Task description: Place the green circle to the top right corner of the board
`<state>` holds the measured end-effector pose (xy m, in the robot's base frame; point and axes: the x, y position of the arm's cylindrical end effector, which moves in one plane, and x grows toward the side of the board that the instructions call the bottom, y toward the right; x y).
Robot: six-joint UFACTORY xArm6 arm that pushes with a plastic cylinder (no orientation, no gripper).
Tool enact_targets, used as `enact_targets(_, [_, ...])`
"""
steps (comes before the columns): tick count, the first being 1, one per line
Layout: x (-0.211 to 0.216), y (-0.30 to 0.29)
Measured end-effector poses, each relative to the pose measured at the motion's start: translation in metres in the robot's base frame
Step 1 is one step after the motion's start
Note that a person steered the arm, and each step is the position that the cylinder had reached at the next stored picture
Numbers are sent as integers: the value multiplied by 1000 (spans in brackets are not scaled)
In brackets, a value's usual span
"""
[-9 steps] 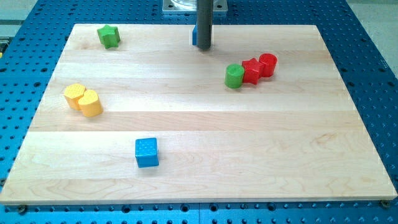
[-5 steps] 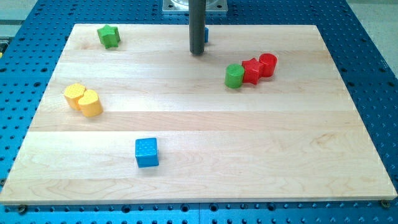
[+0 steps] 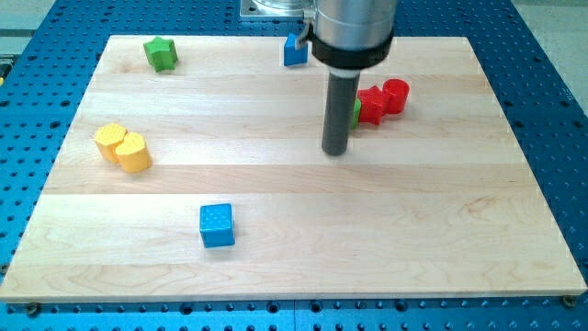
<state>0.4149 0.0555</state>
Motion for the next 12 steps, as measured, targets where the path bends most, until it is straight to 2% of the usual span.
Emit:
enact_targets(1, [-50,10])
enact_targets(2, [-82,5])
enact_targets(3, [-88,51])
enact_targets(4, [-129,89])
enact_targets(5, [-139,56])
enact_targets(7, [-160,115])
enact_targets(12, [-150,120])
